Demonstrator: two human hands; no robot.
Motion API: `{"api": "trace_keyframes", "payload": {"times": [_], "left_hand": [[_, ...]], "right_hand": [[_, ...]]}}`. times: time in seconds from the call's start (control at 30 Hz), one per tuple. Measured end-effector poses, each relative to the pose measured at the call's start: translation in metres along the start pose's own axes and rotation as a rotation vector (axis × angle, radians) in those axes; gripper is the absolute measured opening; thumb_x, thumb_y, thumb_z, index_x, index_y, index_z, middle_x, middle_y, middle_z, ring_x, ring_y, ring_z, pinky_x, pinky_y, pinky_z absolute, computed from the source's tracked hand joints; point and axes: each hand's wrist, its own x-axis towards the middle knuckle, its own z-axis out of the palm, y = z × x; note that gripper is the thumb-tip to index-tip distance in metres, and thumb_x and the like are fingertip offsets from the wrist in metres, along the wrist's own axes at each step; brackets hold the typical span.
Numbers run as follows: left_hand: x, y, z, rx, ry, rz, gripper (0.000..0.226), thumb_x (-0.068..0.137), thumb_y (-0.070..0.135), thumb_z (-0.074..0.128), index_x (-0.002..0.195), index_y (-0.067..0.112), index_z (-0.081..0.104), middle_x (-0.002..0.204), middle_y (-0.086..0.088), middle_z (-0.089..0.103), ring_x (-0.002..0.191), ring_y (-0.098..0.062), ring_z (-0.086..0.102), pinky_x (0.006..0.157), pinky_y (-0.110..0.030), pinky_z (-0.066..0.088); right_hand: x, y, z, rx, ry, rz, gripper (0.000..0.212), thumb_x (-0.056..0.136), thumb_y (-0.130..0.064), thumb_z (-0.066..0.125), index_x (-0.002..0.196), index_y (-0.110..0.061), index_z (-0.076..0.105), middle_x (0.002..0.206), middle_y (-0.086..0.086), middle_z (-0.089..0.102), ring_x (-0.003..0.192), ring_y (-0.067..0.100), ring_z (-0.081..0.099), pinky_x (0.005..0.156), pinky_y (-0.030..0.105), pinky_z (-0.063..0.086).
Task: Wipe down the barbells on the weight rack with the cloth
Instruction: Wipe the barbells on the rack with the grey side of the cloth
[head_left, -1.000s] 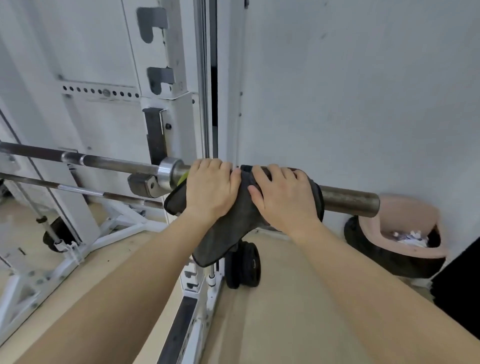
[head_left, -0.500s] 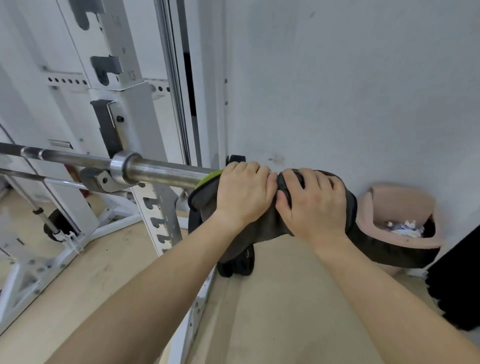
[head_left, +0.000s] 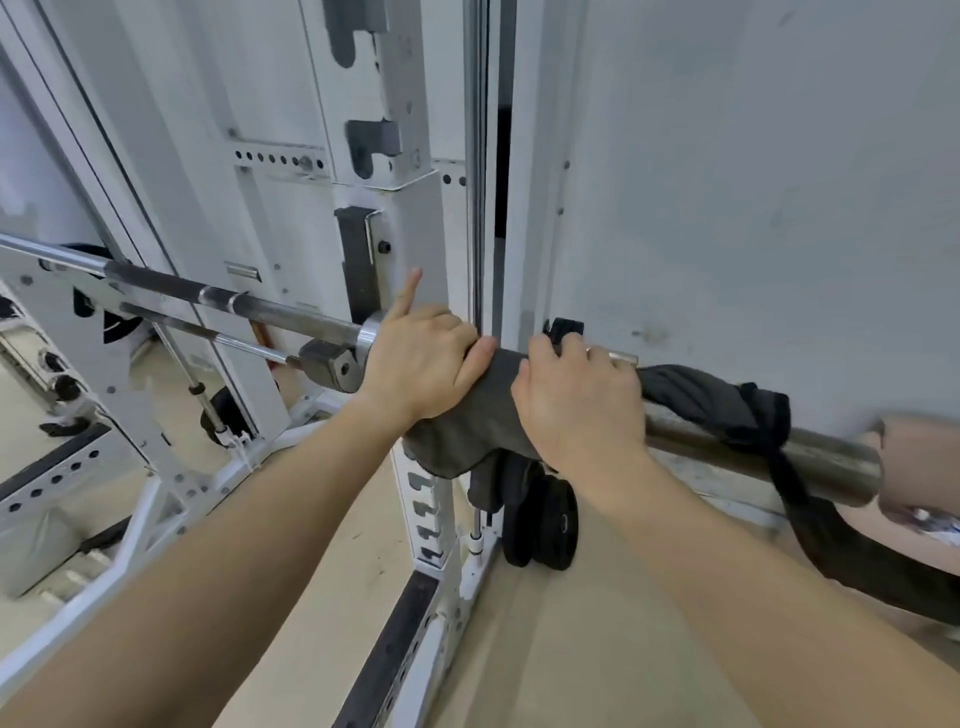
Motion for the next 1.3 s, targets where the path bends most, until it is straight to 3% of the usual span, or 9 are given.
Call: {"api": "trace_keyframes", "payload": {"times": [0.2, 0.4, 0.6, 0.77, 0.87, 0.97, 1.1, 1.2, 1.3], "left_hand": [[-0.009, -0.036, -0.003, 0.127, -0.043, -0.065, 0.061, 0.105, 0.035, 0.024, 0.073, 0.015, 0.072, 0.076, 0.0, 0.071, 0.083, -0.027, 0.064, 0.123, -0.051, 0.014], [-0.019, 0.019, 0.005, -0.063, 0.093, -0.267, 0.041, 0.104, 0.026, 0.034, 0.083, 0.014, 0.067, 0.089, -0.002, 0.07, 0.097, -0.028, 0.06, 0.111, -0.049, 0.034], [0.007, 0.098, -0.01, -0.107, 0.078, -0.16, 0.051, 0.102, 0.03, 0.03, 0.069, 0.015, 0.066, 0.075, -0.004, 0.07, 0.085, -0.029, 0.062, 0.103, -0.044, 0.038], [0.029, 0.163, -0.031, -0.077, 0.053, 0.047, 0.04, 0.092, 0.018, 0.053, 0.052, 0.018, 0.05, 0.048, -0.004, 0.055, 0.047, -0.028, 0.049, 0.066, -0.036, 0.041], [0.04, 0.198, -0.04, -0.082, 0.053, 0.127, 0.036, 0.085, 0.014, 0.063, 0.053, 0.019, 0.049, 0.042, 0.0, 0.045, 0.039, -0.023, 0.033, 0.053, -0.03, 0.03], [0.046, 0.227, -0.045, -0.065, 0.036, 0.211, 0.033, 0.091, 0.013, 0.046, 0.059, 0.018, 0.046, 0.046, 0.001, 0.033, 0.041, -0.021, 0.029, 0.05, -0.03, 0.022], [0.044, 0.228, -0.048, -0.128, 0.087, 0.226, 0.035, 0.095, 0.019, 0.055, 0.06, 0.017, 0.049, 0.048, -0.002, 0.05, 0.041, -0.026, 0.044, 0.048, -0.031, 0.029], [0.031, 0.206, -0.044, -0.177, 0.054, 0.134, 0.046, 0.105, 0.041, 0.036, 0.078, 0.018, 0.065, 0.069, -0.002, 0.063, 0.065, -0.029, 0.06, 0.065, -0.04, 0.042], [0.011, 0.185, -0.039, -0.182, 0.081, 0.155, 0.047, 0.107, 0.047, 0.03, 0.109, 0.018, 0.067, 0.1, -0.001, 0.067, 0.089, -0.026, 0.062, 0.083, -0.039, 0.042]], "right_hand": [[0.031, -0.058, 0.004, 0.064, -0.057, -0.162, 0.028, 0.101, -0.033, 0.039, 0.104, -0.014, 0.059, 0.089, 0.011, 0.064, 0.069, 0.032, 0.061, 0.055, 0.036, 0.029], [0.009, -0.014, -0.004, 0.05, -0.012, -0.184, 0.035, 0.102, -0.042, 0.039, 0.112, -0.015, 0.059, 0.085, 0.011, 0.06, 0.062, 0.032, 0.056, 0.05, 0.034, 0.027], [-0.025, 0.069, -0.024, 0.018, -0.081, -0.07, 0.046, 0.1, -0.051, 0.024, 0.119, -0.021, 0.055, 0.096, 0.008, 0.063, 0.074, 0.034, 0.063, 0.053, 0.034, 0.035], [-0.054, 0.135, -0.033, -0.005, -0.095, 0.003, 0.042, 0.102, -0.05, 0.025, 0.115, -0.023, 0.054, 0.093, 0.007, 0.062, 0.074, 0.032, 0.061, 0.055, 0.035, 0.036], [-0.071, 0.168, -0.035, -0.041, -0.102, 0.079, 0.046, 0.099, -0.049, 0.022, 0.108, -0.021, 0.057, 0.087, 0.005, 0.061, 0.068, 0.033, 0.058, 0.052, 0.033, 0.032], [-0.084, 0.189, -0.04, 0.025, -0.117, 0.173, 0.041, 0.099, -0.047, 0.025, 0.11, -0.023, 0.055, 0.094, 0.003, 0.06, 0.078, 0.031, 0.059, 0.056, 0.035, 0.04], [-0.083, 0.198, -0.041, 0.31, -0.156, 0.189, 0.032, 0.101, -0.042, 0.033, 0.113, -0.022, 0.055, 0.103, 0.003, 0.06, 0.09, 0.028, 0.058, 0.07, 0.04, 0.047], [-0.068, 0.207, -0.044, 0.463, -0.299, 0.126, 0.027, 0.104, -0.038, 0.035, 0.112, -0.022, 0.055, 0.104, 0.002, 0.062, 0.093, 0.025, 0.059, 0.08, 0.043, 0.049], [-0.051, 0.202, -0.051, 0.35, -0.424, 0.007, 0.028, 0.106, -0.036, 0.03, 0.112, -0.022, 0.054, 0.104, 0.002, 0.064, 0.093, 0.026, 0.06, 0.078, 0.042, 0.048]]}}
